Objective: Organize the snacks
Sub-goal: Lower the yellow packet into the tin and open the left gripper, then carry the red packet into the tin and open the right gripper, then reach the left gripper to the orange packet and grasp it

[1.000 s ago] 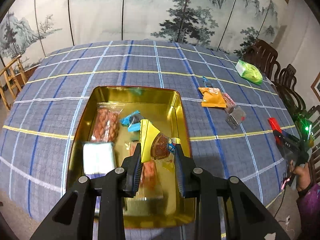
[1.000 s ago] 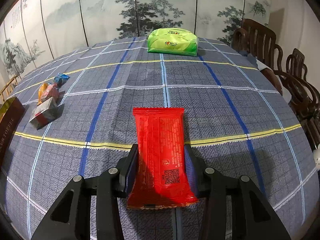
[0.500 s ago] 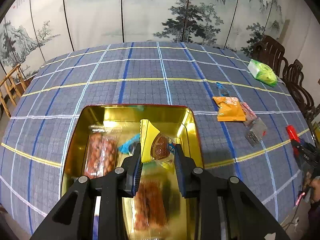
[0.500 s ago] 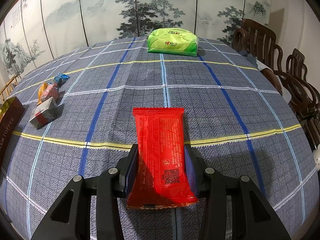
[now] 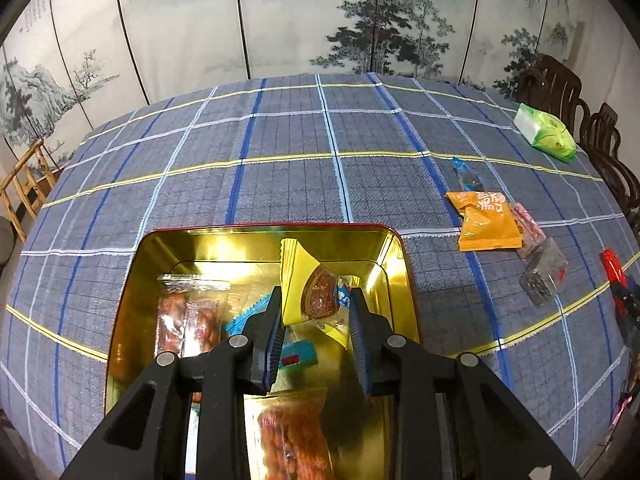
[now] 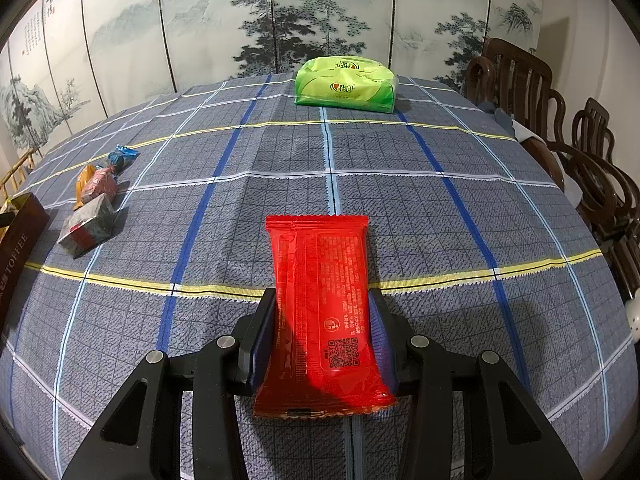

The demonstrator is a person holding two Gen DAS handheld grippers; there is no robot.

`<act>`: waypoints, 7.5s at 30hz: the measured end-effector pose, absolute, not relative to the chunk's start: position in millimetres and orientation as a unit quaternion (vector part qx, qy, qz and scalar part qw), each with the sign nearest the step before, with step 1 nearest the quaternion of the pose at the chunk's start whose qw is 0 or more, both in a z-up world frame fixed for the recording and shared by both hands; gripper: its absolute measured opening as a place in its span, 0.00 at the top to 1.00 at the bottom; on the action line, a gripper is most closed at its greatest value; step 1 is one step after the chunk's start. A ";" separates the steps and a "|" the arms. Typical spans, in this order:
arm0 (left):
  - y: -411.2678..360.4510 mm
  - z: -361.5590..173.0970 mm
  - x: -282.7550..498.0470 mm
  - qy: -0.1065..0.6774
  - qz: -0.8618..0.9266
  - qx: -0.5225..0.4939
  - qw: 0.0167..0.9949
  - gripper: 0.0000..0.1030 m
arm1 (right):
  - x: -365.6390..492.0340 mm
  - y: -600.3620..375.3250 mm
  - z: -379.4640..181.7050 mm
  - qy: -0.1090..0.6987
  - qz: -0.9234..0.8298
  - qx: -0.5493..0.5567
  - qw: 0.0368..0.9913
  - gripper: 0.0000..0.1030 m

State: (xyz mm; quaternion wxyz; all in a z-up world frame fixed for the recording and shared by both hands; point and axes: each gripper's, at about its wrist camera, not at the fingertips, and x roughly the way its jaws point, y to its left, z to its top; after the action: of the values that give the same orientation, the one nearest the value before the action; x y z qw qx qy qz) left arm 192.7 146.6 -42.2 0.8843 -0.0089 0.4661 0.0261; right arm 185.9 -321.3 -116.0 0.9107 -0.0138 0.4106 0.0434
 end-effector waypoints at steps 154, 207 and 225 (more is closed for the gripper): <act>188.4 -11.6 12.5 0.446 0.127 -0.026 0.886 0.34 | 138.2 56.1 -45.0 0.442 0.357 0.055 0.821 0.52; 45.4 -0.5 232.1 0.505 -0.065 -0.044 0.860 0.40 | 179.0 -272.9 -108.0 0.393 0.087 0.067 0.913 0.27; 34.1 -67.2 318.7 0.568 -0.053 -0.099 0.816 0.38 | 172.8 -272.3 -103.9 0.370 0.136 0.084 0.915 0.23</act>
State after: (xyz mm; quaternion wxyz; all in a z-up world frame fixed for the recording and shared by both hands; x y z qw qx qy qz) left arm 318.7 34.1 -67.2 0.8157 -0.0988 0.5675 -0.0528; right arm 172.8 -272.3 -103.9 0.9151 0.0843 0.3700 0.1364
